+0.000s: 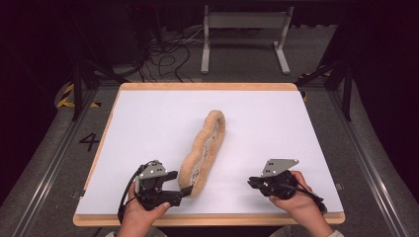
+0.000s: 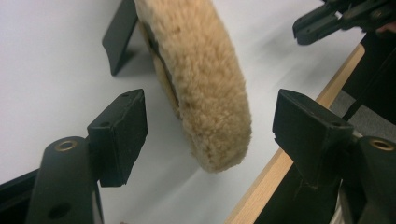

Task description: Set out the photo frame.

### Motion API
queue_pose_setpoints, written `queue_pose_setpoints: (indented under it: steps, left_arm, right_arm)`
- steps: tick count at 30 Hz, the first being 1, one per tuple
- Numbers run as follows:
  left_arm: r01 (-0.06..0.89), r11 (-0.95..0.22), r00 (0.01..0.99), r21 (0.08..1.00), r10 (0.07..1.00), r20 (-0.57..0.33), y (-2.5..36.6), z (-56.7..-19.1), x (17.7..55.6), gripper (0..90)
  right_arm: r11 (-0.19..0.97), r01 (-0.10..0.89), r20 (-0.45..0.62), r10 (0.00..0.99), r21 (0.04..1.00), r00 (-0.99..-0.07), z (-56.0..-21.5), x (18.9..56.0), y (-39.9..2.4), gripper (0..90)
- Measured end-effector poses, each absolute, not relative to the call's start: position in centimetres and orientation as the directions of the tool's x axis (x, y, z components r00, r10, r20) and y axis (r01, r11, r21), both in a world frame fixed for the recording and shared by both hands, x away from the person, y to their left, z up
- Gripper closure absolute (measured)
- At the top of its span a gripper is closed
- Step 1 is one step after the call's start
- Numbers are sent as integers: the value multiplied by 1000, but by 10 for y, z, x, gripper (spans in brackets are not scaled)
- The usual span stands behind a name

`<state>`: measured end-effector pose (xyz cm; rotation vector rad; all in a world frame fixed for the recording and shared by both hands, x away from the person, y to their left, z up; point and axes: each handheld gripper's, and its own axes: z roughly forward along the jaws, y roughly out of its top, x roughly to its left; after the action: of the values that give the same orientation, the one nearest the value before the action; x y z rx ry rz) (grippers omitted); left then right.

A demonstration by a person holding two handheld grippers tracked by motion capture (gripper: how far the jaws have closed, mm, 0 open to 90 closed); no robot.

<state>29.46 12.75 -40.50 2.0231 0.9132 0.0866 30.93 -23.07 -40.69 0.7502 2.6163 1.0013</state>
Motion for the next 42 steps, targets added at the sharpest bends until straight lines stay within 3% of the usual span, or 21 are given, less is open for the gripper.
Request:
queue_pose_setpoints:
  steps: [8, 13, 15, 27, 42]
  left_arm:
    - [599, -394, 738, 698, 609, -290, 111, -425, 304, 312]
    - [596, -405, 741, 694, 611, -279, 109, -429, 302, 499]
    - [584, -404, 746, 704, 609, -270, 110, -429, 303, 533]
    - [604, -391, 726, 695, 629, -277, 111, -428, 301, 564]
    - [604, -360, 696, 711, 672, -251, 135, -426, 304, 639]
  right_arm:
    - [625, 384, -31, 547, 679, -836, -407, 311, -230, 767]
    - [622, 390, -28, 553, 679, -833, -408, 313, -231, 742]
    - [622, 389, -28, 552, 680, -834, -408, 313, -230, 734]
    - [585, 404, -19, 583, 703, -813, -400, 332, -236, 669]
    - [562, 366, -99, 631, 742, -769, -379, 405, -216, 693]
